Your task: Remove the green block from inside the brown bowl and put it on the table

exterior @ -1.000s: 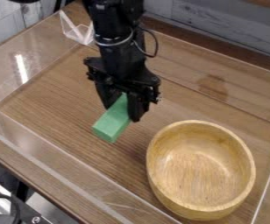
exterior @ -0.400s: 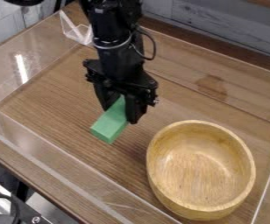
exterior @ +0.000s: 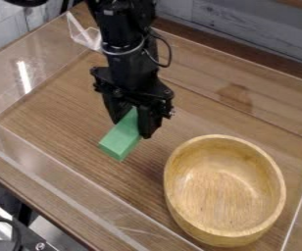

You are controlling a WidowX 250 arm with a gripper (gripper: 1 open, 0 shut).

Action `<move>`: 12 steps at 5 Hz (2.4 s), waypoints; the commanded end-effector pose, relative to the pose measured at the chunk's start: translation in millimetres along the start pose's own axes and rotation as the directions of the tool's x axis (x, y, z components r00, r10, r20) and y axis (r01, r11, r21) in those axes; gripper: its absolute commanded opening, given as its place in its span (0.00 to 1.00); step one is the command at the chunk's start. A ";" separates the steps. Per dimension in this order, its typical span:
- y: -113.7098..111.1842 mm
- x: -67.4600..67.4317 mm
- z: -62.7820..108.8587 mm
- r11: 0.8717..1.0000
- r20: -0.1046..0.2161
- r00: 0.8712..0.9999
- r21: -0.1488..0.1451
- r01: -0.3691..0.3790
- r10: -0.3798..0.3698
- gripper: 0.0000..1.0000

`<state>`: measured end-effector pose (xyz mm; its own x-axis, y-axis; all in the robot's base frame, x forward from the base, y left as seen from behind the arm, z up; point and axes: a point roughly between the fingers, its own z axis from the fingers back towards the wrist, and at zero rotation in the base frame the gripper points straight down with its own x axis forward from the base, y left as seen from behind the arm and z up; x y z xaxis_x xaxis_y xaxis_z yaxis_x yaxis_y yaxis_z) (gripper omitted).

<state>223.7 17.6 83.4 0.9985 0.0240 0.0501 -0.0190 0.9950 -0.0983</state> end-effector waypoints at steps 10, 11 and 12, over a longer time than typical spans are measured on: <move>37.0 35.6 -5.3 1.000 0.090 0.996 -0.002 -0.015 0.015 0.00; 40.2 38.3 -9.3 1.000 0.095 0.995 -0.002 -0.016 0.016 0.00; 42.4 41.3 -11.4 1.000 0.100 0.995 -0.004 -0.014 0.014 1.00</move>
<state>255.0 53.7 57.5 0.9947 0.0430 0.0939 -0.0320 0.9928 -0.1152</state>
